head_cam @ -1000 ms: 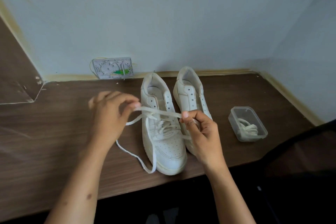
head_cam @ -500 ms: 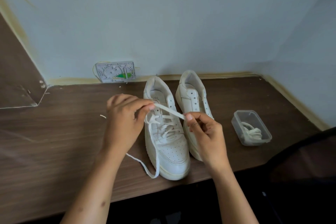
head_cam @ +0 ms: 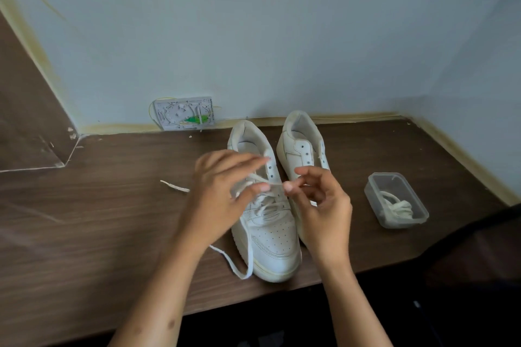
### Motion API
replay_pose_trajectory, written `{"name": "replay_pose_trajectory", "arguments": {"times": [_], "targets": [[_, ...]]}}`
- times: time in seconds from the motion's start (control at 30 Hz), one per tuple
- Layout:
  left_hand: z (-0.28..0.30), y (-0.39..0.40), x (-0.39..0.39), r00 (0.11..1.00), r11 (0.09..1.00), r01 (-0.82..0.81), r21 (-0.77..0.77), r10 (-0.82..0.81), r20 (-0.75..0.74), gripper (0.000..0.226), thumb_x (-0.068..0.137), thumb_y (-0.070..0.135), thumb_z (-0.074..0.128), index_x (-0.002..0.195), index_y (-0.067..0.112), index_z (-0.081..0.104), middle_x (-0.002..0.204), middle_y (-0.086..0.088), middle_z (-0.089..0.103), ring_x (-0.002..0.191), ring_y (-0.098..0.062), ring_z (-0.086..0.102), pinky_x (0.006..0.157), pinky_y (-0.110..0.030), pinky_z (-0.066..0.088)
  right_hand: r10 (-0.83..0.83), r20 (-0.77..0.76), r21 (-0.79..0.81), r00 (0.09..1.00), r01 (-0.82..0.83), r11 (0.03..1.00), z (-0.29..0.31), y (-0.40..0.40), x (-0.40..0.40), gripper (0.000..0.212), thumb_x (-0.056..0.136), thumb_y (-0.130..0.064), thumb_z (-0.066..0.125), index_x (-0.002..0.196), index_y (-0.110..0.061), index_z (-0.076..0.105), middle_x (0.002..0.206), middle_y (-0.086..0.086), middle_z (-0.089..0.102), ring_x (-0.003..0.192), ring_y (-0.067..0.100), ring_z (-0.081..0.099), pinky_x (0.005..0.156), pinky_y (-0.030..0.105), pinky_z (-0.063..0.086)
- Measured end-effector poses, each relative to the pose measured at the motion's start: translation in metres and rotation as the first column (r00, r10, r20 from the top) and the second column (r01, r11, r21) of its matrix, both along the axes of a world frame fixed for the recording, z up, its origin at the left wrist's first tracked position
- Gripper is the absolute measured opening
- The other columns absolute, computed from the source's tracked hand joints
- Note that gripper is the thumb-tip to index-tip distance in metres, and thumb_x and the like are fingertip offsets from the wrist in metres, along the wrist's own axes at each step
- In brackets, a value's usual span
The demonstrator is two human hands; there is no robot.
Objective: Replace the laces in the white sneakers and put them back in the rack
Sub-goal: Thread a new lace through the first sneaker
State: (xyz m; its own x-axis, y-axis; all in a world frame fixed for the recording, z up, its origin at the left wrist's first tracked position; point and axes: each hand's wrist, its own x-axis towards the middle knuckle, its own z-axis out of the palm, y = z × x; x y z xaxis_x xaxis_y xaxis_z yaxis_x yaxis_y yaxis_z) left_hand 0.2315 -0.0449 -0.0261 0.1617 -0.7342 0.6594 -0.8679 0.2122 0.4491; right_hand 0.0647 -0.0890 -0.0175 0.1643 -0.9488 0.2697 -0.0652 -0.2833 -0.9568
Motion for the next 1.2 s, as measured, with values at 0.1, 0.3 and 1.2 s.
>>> {"name": "replay_pose_trajectory", "arguments": {"times": [0.1,0.3,1.2], "targets": [[-0.001,-0.006,-0.022,0.993,0.988,0.121,-0.093,-0.121,0.005,0.027,0.087,0.035,0.068,0.112,0.027,0.073,0.102,0.017,0.070,0.096,-0.012,0.060,0.095,-0.031,0.038,-0.008,0.073,-0.016,0.997,0.009,1.000,0.002,0.004,0.005,0.029,0.080,-0.005,0.077,0.102,-0.019,0.065,0.078,-0.003,0.073,0.076,0.013,0.068,0.076,0.025,0.051],[-0.005,-0.012,-0.016,0.993,0.995,0.013,-0.095,-0.024,-0.118,0.021,0.083,0.029,0.068,0.101,0.024,0.077,0.086,0.017,0.069,0.086,-0.011,0.059,0.085,-0.033,0.044,0.024,0.202,0.062,0.979,-0.037,0.997,0.004,0.006,0.009,0.037,0.084,-0.010,0.073,0.117,-0.018,0.060,0.085,0.003,0.076,0.090,0.017,0.073,0.090,0.033,0.054],[-0.022,-0.024,-0.039,0.846,0.899,-0.388,0.204,0.435,-0.308,0.005,0.079,0.036,0.077,0.083,0.033,0.077,0.100,0.016,0.042,0.098,-0.012,0.028,0.083,-0.035,0.030,-0.005,-0.212,-0.041,0.977,-0.004,0.999,-0.014,0.000,0.013,0.018,0.094,-0.017,0.065,0.111,-0.015,0.068,0.095,-0.013,0.070,0.091,-0.003,0.065,0.078,0.010,0.050]]}}
